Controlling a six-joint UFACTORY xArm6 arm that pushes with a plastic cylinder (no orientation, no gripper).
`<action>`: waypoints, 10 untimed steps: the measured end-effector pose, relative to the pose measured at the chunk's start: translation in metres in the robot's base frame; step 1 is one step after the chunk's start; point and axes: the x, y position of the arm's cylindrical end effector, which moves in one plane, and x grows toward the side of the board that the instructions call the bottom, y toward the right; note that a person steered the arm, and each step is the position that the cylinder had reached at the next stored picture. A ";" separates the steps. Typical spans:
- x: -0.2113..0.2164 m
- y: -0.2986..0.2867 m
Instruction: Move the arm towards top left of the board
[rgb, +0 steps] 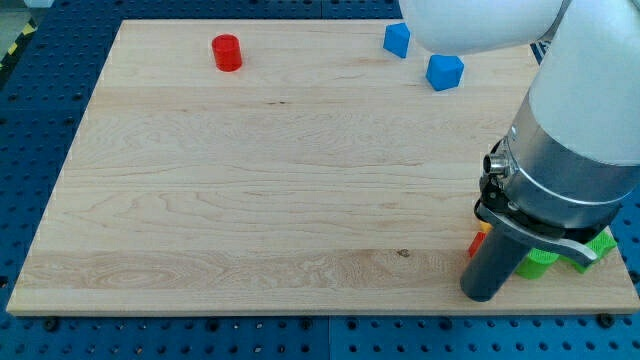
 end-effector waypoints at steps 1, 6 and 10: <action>0.000 0.009; -0.002 -0.020; -0.086 -0.096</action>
